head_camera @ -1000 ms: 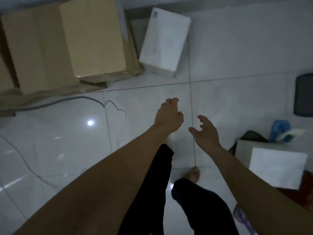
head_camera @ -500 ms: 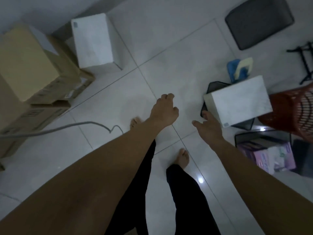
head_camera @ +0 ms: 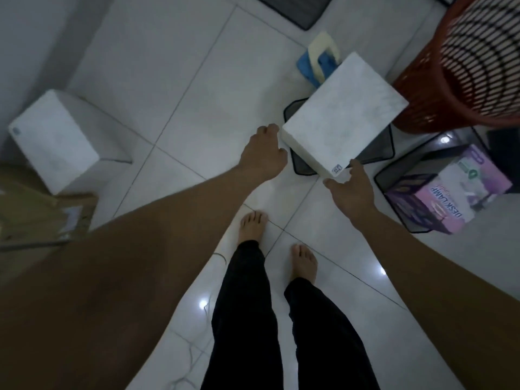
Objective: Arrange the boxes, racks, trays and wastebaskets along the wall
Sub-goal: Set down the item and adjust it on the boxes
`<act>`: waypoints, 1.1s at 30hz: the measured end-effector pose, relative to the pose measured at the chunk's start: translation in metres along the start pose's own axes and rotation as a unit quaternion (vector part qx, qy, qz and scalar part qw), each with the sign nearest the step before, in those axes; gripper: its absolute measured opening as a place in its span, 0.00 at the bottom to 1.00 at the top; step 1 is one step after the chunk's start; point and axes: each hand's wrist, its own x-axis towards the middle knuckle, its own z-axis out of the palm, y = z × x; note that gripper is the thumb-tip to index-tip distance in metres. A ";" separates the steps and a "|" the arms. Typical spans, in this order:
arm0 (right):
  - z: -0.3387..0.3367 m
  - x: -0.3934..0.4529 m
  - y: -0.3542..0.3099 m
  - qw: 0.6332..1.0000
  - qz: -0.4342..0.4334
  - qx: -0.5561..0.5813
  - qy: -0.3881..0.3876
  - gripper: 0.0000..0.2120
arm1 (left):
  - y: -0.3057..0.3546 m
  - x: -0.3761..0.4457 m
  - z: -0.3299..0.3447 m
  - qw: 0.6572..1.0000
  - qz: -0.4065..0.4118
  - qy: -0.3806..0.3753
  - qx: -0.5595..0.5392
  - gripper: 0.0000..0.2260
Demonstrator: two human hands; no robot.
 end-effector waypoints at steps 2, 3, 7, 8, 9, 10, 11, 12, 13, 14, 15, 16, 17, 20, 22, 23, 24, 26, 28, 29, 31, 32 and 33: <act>0.010 0.028 0.010 0.999 0.000 0.025 0.024 0.39 | -0.003 0.034 0.014 1.000 0.020 0.001 0.015 0.24; 0.016 0.042 0.015 0.999 0.002 0.034 0.033 0.42 | -0.005 0.052 0.022 0.999 0.029 0.000 0.019 0.24; 0.035 0.091 0.036 0.991 -0.006 0.100 0.090 0.49 | -0.014 0.108 0.053 0.998 0.055 -0.032 0.029 0.28; 0.038 0.100 0.041 0.987 -0.008 0.125 0.103 0.50 | -0.015 0.119 0.059 0.997 0.061 -0.041 0.033 0.30; 0.041 0.110 0.045 0.982 -0.008 0.151 0.113 0.51 | -0.017 0.129 0.065 0.996 0.065 -0.046 0.033 0.31; 0.043 0.118 0.050 0.978 -0.008 0.171 0.122 0.53 | -0.018 0.138 0.069 0.996 0.067 -0.047 0.031 0.32; 0.044 0.125 0.053 0.975 -0.004 0.186 0.123 0.54 | -0.019 0.148 0.073 0.997 0.064 -0.046 0.024 0.33; 0.045 0.132 0.055 0.973 -0.002 0.196 0.120 0.56 | -0.020 0.157 0.076 0.997 0.057 -0.049 0.013 0.35; 0.046 0.138 0.059 0.973 0.003 0.205 0.111 0.57 | -0.021 0.166 0.079 0.997 0.049 -0.055 0.001 0.36; 0.046 0.144 0.061 0.971 0.011 0.217 0.099 0.58 | -0.021 0.172 0.080 0.997 0.042 -0.067 -0.013 0.37; 0.046 0.149 0.063 0.968 0.025 0.236 0.084 0.58 | -0.021 0.178 0.083 0.996 0.039 -0.080 -0.028 0.38; 0.045 0.153 0.063 0.963 0.039 0.256 0.069 0.58 | -0.021 0.180 0.085 0.994 0.041 -0.092 -0.042 0.39; 0.044 0.155 0.063 0.960 0.046 0.270 0.054 0.57 | -0.021 0.181 0.087 0.993 0.044 -0.095 -0.054 0.38; 0.036 0.149 0.063 0.964 0.043 0.261 0.041 0.54 | -0.019 0.172 0.085 0.992 0.055 -0.083 -0.073 0.35; 0.028 0.135 0.059 0.965 0.044 0.257 0.034 0.52 | -0.015 0.158 0.077 0.992 0.059 -0.077 -0.080 0.35; 0.024 0.125 0.056 0.965 0.045 0.258 0.025 0.51 | -0.013 0.149 0.071 0.992 0.058 -0.077 -0.079 0.35; 0.020 0.114 0.053 0.965 0.046 0.259 0.016 0.49 | -0.011 0.140 0.065 0.993 0.054 -0.078 -0.075 0.35; 0.014 0.092 0.045 0.965 0.047 0.259 -0.001 0.46 | -0.008 0.119 0.052 0.994 0.039 -0.079 -0.071 0.35; 0.009 0.067 0.034 0.965 0.036 0.259 -0.016 0.44 | -0.006 0.096 0.036 0.994 0.024 -0.072 -0.072 0.35; 0.007 0.054 0.028 0.965 0.027 0.259 -0.021 0.45 | -0.006 0.084 0.028 0.995 0.016 -0.068 -0.076 0.35; 0.004 0.032 0.015 0.967 0.012 0.252 -0.025 0.45 | -0.007 0.060 0.011 0.995 0.000 -0.050 -0.089 0.35; 0.002 0.022 0.009 0.968 0.005 0.248 -0.031 0.45 | -0.009 0.047 0.003 0.995 -0.006 -0.042 -0.095 0.35; 0.002 0.012 0.002 0.969 -0.002 0.243 -0.040 0.46 | -0.012 0.035 -0.005 0.994 -0.013 -0.036 -0.101 0.35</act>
